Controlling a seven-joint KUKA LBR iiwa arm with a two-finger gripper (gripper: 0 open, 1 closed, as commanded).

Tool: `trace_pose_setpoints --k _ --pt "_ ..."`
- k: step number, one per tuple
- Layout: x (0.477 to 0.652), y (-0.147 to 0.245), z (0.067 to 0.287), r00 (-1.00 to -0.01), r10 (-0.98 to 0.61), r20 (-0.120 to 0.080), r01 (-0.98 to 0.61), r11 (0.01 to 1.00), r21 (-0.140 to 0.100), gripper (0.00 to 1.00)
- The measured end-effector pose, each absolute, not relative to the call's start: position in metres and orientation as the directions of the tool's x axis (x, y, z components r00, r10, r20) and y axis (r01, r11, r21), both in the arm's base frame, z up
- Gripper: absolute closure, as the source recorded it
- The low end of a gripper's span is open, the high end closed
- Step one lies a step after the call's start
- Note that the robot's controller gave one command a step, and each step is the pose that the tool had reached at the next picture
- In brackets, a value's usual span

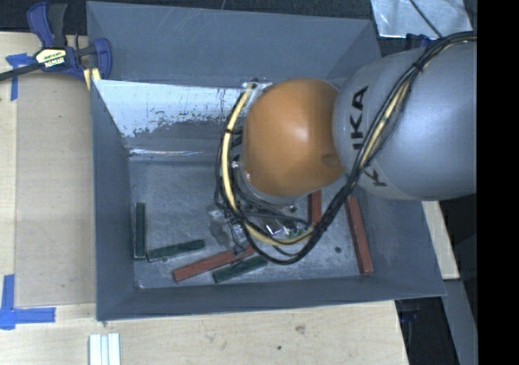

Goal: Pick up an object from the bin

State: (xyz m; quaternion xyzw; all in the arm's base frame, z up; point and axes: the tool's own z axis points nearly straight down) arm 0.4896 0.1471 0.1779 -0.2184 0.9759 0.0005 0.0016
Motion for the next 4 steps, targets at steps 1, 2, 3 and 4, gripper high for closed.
trace_pose_setpoints --k 1,2,3,4 --pt "0.525 0.159 0.191 -0.928 -0.371 0.0 -0.371 0.928 -0.004 1.0" --pt "0.54 0.173 0.188 -0.941 -0.337 -0.006 -0.337 0.941 0.004 1.0" --pt "0.546 0.193 0.15 -0.967 -0.255 0.0 -0.255 0.967 0.001 0.0" --pt "0.538 0.177 0.139 -0.946 -0.325 -0.008 -0.325 0.946 0.001 0.0"
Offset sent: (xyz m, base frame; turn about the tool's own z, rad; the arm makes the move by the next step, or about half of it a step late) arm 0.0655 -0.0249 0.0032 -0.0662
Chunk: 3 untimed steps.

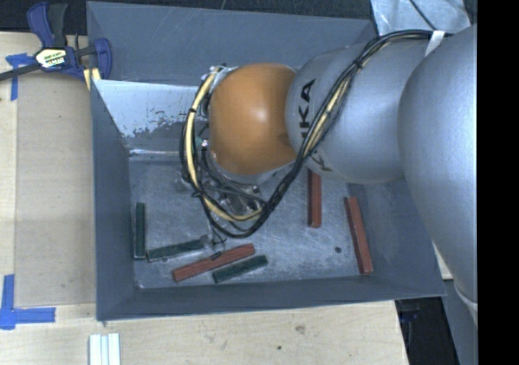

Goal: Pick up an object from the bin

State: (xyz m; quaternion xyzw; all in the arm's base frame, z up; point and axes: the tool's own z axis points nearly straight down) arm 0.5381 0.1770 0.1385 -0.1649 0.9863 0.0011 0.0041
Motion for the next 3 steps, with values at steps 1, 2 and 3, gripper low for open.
trace_pose_setpoints --k 1,2,3 --pt "0.51 0.118 0.092 -0.864 -0.503 0.0 -0.503 0.864 -0.001 0.0" --pt "0.493 0.179 0.073 -0.871 -0.491 -0.01 -0.491 0.871 0.001 1.0" --pt "0.493 0.179 0.073 -0.871 -0.49 -0.01 -0.49 0.872 0.001 1.0"
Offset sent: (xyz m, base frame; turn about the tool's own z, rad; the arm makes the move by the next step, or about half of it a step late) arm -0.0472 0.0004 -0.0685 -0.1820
